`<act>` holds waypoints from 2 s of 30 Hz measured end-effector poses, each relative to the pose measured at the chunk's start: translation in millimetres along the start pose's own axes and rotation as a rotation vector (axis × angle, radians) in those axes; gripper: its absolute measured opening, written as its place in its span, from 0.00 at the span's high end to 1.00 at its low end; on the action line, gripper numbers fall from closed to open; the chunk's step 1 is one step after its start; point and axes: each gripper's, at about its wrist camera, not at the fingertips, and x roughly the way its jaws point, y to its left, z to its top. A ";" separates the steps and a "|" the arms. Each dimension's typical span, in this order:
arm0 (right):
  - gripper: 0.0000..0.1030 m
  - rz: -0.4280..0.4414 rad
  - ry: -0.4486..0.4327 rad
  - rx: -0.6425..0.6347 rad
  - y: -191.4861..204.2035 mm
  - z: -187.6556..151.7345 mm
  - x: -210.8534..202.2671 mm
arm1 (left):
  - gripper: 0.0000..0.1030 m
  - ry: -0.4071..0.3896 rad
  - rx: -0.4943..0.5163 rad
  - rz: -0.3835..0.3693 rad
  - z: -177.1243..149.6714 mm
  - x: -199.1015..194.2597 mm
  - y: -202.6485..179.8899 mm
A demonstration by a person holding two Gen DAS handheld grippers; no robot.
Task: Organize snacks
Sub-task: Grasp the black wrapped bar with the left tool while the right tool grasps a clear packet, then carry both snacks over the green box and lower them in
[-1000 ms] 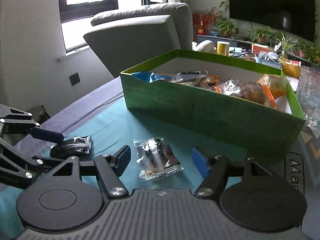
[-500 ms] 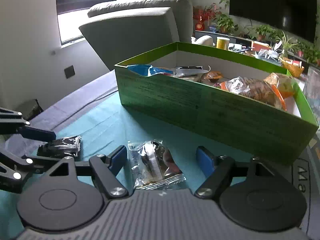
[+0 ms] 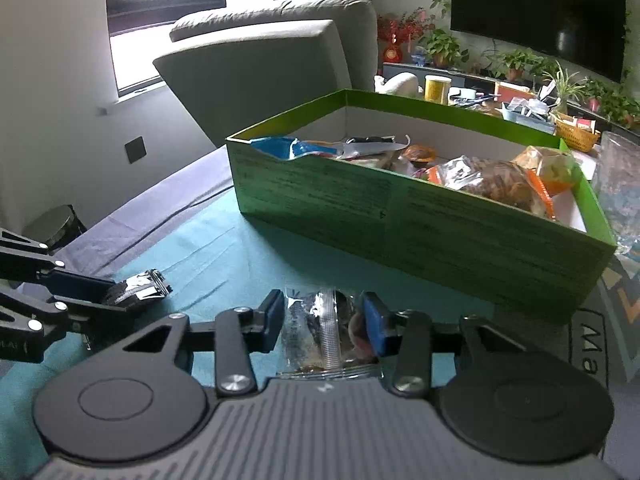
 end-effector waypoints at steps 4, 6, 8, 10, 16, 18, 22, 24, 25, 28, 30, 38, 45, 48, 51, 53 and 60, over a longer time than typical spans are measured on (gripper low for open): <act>0.53 -0.003 -0.026 0.005 -1.0 2.2 -9.6 | 0.73 -0.024 0.004 -0.004 3.0 -7.7 -5.0; 0.53 -0.004 -0.041 0.006 -1.3 3.8 -13.8 | 0.73 -0.039 0.011 -0.003 5.4 -12.0 -8.4; 0.53 -0.005 -0.060 0.008 -2.2 5.9 -19.3 | 0.73 -0.056 0.017 -0.005 9.2 -16.1 -12.0; 0.53 -0.006 -0.079 0.010 -3.3 8.0 -24.5 | 0.73 -0.074 0.025 -0.006 13.5 -19.8 -15.3; 0.53 -0.024 -0.140 0.019 -9.8 14.9 -38.6 | 0.73 -0.146 0.050 -0.002 29.3 -30.5 -26.5; 0.53 -0.035 -0.163 0.028 -13.2 18.1 -42.7 | 0.73 -0.165 0.062 -0.001 36.2 -31.2 -31.0; 0.53 -0.062 -0.206 0.043 -21.2 25.9 -48.4 | 0.73 -0.207 0.070 -0.010 51.1 -30.5 -38.4; 0.53 -0.075 -0.223 0.051 -26.0 29.6 -50.6 | 0.73 -0.232 0.065 -0.015 60.0 -29.2 -42.3; 0.53 -0.083 -0.232 0.055 -28.1 31.5 -51.1 | 0.73 -0.243 0.062 -0.017 64.7 -28.1 -43.9; 0.53 -0.110 -0.255 0.068 -35.9 37.4 -51.9 | 0.73 -0.271 0.061 -0.024 79.0 -23.2 -49.5; 0.53 -0.126 -0.267 0.075 -39.8 39.8 -51.7 | 0.73 -0.288 0.064 -0.021 87.4 -19.7 -53.2; 0.53 -0.155 -0.287 0.109 -57.9 45.8 -46.4 | 0.73 -0.331 0.070 -0.010 117.5 -1.9 -60.1; 0.53 -0.176 -0.269 0.126 -69.9 50.8 -33.5 | 0.73 -0.312 0.081 0.010 134.1 23.5 -58.1; 0.53 -0.177 -0.265 0.127 -73.4 51.1 -31.8 | 0.73 -0.300 0.084 0.008 135.9 32.8 -59.3; 0.53 -0.178 -0.259 0.126 -75.9 52.4 -29.7 | 0.73 -0.283 0.080 0.009 137.4 44.9 -59.4; 0.53 -0.183 -0.256 0.126 -77.5 53.4 -27.4 | 0.73 -0.271 0.072 0.009 137.9 52.4 -58.0; 0.53 -0.189 -0.240 0.148 -83.6 54.7 -17.6 | 0.73 -0.255 0.044 0.013 139.6 67.1 -53.3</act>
